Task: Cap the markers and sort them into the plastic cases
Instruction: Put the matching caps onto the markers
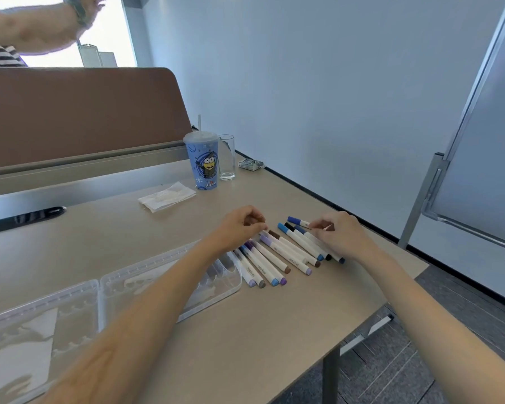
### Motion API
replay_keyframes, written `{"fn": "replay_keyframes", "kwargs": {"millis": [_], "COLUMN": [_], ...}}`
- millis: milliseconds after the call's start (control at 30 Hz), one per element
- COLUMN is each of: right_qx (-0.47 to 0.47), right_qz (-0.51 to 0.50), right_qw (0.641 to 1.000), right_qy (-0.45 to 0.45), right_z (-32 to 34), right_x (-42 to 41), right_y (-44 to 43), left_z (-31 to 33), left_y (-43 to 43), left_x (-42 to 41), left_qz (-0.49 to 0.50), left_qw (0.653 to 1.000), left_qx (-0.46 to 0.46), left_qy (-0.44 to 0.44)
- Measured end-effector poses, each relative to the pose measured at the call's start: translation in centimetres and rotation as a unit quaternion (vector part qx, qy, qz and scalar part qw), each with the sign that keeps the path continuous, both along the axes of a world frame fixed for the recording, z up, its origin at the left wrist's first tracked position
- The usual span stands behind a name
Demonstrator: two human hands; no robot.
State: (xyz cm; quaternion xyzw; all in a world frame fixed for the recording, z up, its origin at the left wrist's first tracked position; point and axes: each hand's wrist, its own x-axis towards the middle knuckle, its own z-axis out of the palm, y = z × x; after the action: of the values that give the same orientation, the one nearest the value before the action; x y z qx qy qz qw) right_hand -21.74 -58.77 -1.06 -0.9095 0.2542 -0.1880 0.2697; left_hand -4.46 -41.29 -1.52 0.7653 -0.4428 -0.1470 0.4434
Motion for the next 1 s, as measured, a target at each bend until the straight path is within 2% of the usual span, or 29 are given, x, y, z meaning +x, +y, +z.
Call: {"fn": "replay_keyframes", "kwargs": {"millis": [133,200,333,667,800,867,933,1000], "right_qx": [-0.004,-0.04,-0.082,0.003,-0.039,-0.052,-0.071,-0.106], "right_qz": [-0.013,-0.037,-0.054,0.055,0.052,0.092,0.142,0.152], "right_qw": [1.0,0.999,0.991,0.993,0.996,0.994,0.985,0.977], "right_qy": [-0.013,-0.001,0.092,0.106,0.06,0.034,0.068,0.109], "right_z": [-0.2,-0.3,-0.3,0.5,0.8,1.1,1.0,0.8], "right_x": [0.5,0.7,1.1,0.1,0.1,0.5,1.3,2.1], "right_y": [-0.3,-0.5,-0.8,-1.2,0.5,2.2,3.8,5.0], "left_z": [-0.3,-0.3,-0.2,0.7,0.9,0.7,0.6,0.5], "left_y": [0.3,0.3,0.2,-0.4,-0.4,-0.1,0.5,1.2], "left_x": [0.8,1.2,1.7,1.0,1.0,1.1,1.3,1.5], "left_qz": [0.045,0.062,0.074,0.032,0.017,0.022,0.032,0.039], "left_qw": [0.999,0.998,0.995,0.995,0.995,0.996,0.998,0.998], "left_qx": [0.012,0.025,0.058,0.096,0.095,0.078,0.052,0.035], "left_qy": [-0.012,-0.016,-0.033,-0.019,0.014,0.023,0.02,0.02]}}
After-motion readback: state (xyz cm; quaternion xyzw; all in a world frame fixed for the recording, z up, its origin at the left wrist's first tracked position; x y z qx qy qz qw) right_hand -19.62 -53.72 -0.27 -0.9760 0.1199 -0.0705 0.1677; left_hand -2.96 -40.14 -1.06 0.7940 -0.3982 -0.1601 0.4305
